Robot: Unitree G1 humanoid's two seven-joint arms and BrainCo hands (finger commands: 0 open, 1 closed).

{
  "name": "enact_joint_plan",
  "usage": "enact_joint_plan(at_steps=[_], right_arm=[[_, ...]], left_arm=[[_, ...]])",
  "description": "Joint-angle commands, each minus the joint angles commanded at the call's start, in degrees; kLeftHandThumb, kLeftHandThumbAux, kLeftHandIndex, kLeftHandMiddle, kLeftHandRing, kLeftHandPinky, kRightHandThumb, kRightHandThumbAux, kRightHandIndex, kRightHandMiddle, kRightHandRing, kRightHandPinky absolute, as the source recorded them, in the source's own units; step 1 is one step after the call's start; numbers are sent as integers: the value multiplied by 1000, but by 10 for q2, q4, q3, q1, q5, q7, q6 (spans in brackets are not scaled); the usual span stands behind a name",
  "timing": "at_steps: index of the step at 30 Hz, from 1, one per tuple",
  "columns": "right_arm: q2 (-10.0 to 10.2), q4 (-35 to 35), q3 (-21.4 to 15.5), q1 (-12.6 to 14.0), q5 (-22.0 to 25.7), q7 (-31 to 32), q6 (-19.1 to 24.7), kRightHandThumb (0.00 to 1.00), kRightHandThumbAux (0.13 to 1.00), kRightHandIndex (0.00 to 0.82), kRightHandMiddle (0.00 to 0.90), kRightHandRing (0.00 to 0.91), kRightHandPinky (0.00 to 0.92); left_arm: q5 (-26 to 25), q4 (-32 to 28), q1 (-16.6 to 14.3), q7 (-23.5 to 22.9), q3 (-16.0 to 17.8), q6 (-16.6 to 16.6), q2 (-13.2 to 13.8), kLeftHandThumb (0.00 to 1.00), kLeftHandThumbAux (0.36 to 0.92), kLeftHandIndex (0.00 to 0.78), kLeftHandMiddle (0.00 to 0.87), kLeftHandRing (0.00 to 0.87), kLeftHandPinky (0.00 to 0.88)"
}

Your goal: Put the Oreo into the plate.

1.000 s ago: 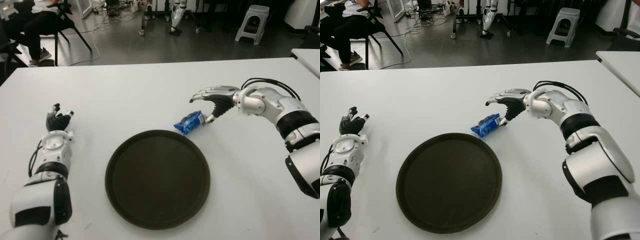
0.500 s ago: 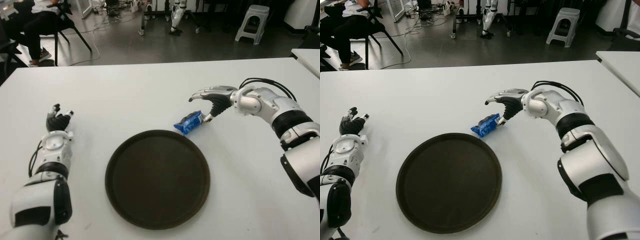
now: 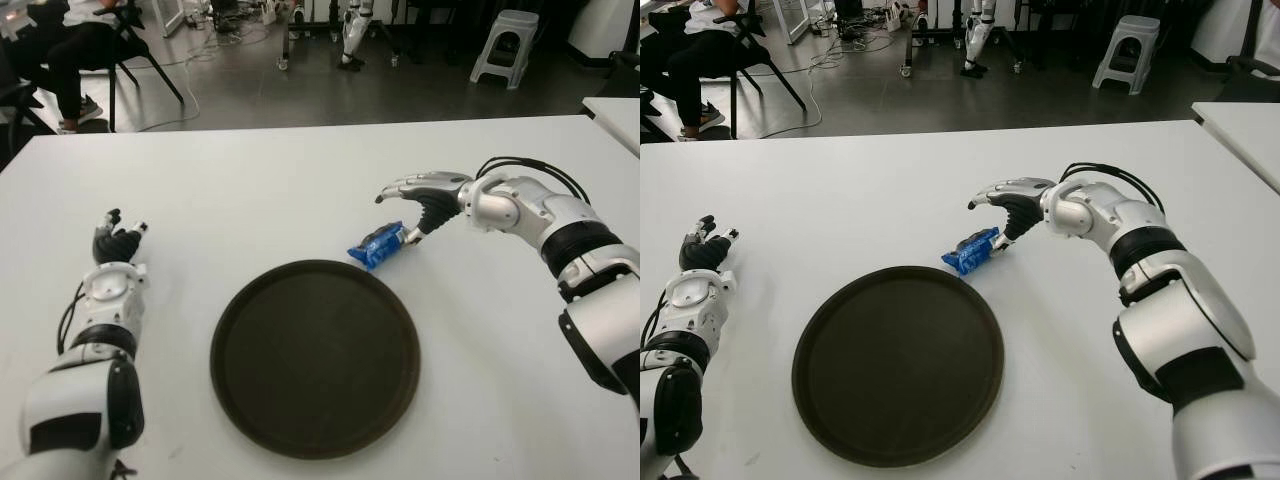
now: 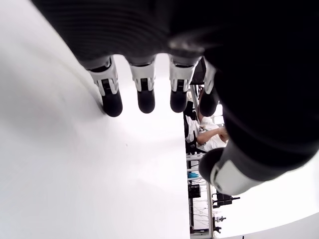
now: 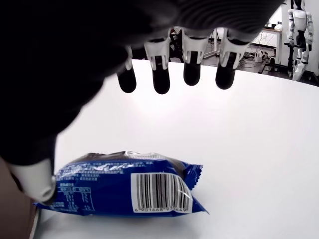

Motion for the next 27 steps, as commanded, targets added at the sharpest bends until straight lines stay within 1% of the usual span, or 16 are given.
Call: enact_joint_plan(at_steps=[2, 7, 14, 15, 18, 23, 27], right_arm=[[-2, -3, 11, -1, -11, -9, -3, 93, 591, 0, 0, 0, 124], [-3, -2, 25, -5, -23, -15, -5, 104, 598, 0, 0, 0, 131], [2, 3, 46, -7, -41, -10, -2, 117, 585, 0, 0, 0, 104], [3, 4, 49, -8, -44, -9, -2, 106, 584, 0, 0, 0, 84], [5, 5, 55, -8, -47, -9, -3, 101, 586, 0, 0, 0, 72], [6, 7, 60, -8, -50, -11, -3, 113, 579, 0, 0, 0, 97], [6, 8, 64, -8, -54, -13, -5, 103, 572, 0, 0, 0, 113]], left_arm=[[-1, 0, 0, 0, 1, 0, 0, 136, 720, 0, 25, 21, 45], [-3, 0, 0, -1, 3, 0, -1, 149, 717, 0, 18, 11, 39], [-2, 0, 0, -1, 3, -2, -2, 151, 727, 0, 20, 13, 39], [-1, -1, 1, -2, 2, -3, -2, 146, 726, 0, 22, 14, 37], [-1, -1, 1, -3, 1, -3, -1, 141, 725, 0, 23, 16, 38], [-1, -1, 1, -5, 1, -4, 0, 137, 726, 0, 27, 17, 39], [0, -1, 2, -4, 0, -3, 0, 134, 721, 0, 27, 16, 37]])
